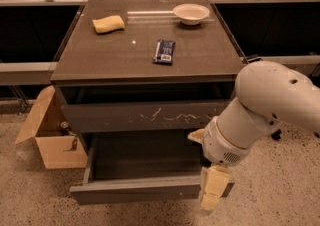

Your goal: Close middle drawer

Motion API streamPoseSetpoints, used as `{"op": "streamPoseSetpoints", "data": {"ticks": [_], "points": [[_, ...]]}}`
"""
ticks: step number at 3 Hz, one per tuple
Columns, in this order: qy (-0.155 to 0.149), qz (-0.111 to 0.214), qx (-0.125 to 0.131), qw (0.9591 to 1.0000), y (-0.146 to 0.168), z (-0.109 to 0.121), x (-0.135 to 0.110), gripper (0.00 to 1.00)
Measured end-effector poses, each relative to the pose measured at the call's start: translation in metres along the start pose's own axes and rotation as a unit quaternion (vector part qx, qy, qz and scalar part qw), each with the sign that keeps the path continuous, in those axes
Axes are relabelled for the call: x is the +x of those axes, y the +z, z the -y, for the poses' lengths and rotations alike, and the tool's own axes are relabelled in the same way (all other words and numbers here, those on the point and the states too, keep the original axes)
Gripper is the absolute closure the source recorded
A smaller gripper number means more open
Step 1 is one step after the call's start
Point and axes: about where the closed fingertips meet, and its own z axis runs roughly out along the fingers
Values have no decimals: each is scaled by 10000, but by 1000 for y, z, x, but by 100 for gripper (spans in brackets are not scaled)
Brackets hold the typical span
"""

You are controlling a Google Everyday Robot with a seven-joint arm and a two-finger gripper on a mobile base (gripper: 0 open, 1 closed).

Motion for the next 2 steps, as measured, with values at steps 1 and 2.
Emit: {"op": "streamPoseSetpoints", "data": {"ticks": [1,2], "points": [[16,69,-30,10000,8,0,2,0],[-128,198,-325,9992,82,9,21,22]]}}
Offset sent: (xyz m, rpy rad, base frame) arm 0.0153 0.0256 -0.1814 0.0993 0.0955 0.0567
